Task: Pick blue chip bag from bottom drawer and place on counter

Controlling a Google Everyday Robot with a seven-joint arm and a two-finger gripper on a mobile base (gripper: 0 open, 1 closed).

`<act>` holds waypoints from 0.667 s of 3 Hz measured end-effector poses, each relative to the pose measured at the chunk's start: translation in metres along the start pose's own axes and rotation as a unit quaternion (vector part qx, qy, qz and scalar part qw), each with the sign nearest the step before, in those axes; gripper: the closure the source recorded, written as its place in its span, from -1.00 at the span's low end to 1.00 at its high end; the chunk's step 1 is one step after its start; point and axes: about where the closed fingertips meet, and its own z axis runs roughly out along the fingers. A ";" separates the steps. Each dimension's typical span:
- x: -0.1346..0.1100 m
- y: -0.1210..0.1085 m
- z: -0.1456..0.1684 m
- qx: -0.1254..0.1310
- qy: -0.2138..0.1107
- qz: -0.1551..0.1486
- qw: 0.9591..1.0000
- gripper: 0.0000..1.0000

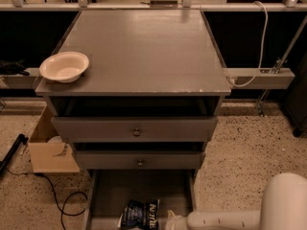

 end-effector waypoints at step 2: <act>-0.021 -0.001 0.001 0.013 0.005 -0.013 1.000 -1.00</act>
Offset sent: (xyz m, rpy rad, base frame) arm 0.0317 0.0219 0.0294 -0.0697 -0.0605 0.0135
